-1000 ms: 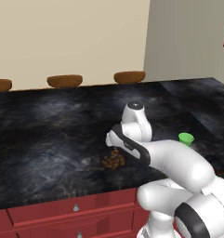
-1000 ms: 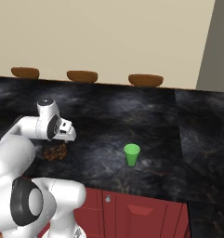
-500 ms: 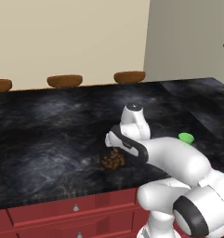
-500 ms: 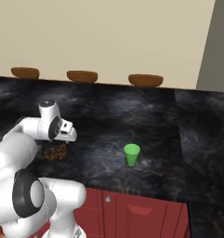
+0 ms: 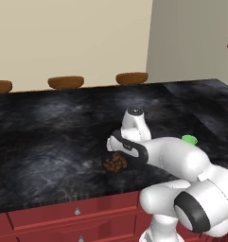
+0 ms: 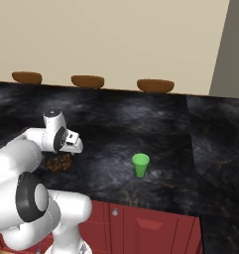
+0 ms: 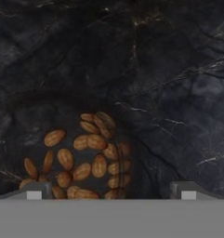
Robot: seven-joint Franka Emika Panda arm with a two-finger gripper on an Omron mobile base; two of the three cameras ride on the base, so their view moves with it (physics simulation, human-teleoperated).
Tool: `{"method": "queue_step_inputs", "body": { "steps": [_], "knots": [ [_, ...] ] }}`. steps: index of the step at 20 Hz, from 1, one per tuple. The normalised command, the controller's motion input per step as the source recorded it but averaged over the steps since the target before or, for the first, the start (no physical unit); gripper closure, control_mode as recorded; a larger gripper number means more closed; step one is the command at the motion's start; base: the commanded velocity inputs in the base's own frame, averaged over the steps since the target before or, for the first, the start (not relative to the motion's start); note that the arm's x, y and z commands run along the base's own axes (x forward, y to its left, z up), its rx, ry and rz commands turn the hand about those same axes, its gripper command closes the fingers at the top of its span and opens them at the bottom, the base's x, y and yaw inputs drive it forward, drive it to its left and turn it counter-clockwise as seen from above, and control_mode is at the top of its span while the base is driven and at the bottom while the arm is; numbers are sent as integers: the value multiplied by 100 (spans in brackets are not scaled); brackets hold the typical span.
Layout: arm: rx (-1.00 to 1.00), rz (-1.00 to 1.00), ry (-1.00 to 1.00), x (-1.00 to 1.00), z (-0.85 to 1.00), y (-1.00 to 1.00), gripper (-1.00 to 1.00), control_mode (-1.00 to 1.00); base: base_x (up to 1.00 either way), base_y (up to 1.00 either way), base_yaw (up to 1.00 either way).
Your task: Pick the cup and jar and place them in the sink. Then turn on the water.
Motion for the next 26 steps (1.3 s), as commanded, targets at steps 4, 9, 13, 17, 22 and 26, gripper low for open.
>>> {"method": "queue_step_inputs", "body": {
  "steps": [4,9,13,17,22,26],
  "knots": [
    [0,0,0,0,-22,0,100,-100,0,0,0],
    [0,0,0,0,-5,0,100,-100,0,0,0],
    [0,0,0,0,0,0,100,-100,0,0,0],
    [0,0,0,-6,34,0,100,-100,0,0,0],
    [0,0,0,-19,98,-12,100,-100,0,0,0],
    [0,0,0,-34,100,-32,100,-100,0,0,0]
  ]
}}
